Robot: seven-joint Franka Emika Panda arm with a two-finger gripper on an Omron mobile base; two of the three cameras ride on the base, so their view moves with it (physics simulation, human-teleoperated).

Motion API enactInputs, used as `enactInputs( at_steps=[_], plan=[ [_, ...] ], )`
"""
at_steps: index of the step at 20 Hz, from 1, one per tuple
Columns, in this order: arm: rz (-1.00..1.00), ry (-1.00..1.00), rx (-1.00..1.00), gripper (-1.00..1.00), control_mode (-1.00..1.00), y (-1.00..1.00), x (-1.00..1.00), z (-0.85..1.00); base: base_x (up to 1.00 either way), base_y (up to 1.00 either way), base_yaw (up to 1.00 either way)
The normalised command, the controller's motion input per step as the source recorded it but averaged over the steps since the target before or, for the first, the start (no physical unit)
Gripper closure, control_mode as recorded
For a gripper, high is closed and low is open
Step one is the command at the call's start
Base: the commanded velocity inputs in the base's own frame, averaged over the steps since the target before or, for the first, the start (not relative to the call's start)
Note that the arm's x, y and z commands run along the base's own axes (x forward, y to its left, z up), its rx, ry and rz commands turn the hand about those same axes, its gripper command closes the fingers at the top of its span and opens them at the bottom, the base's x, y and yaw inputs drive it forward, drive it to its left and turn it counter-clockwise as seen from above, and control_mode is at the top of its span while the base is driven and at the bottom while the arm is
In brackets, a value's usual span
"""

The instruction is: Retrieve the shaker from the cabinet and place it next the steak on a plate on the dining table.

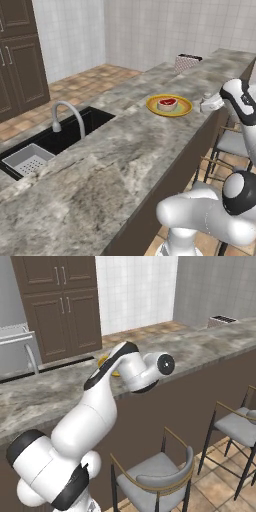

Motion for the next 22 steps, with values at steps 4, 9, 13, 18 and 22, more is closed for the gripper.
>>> enactInputs(
  at_steps=[4,9,13,18,22],
  plan=[
    [0.08,0.0,0.0,1.0,-1.0,-0.07,0.18,-0.14,0.0,0.0,0.0],
    [0.05,0.0,0.0,1.0,-1.0,-0.17,0.21,-0.03,0.0,0.0,0.0],
    [0.01,0.0,0.0,1.0,-1.0,-0.27,0.26,0.0,0.0,0.0,0.0],
    [0.0,0.0,0.0,1.0,-1.0,-0.14,0.36,0.0,0.0,0.0,0.0],
    [0.0,0.0,0.0,1.0,-1.0,0.0,0.5,0.0,0.0,0.0,0.0]
  ],
)
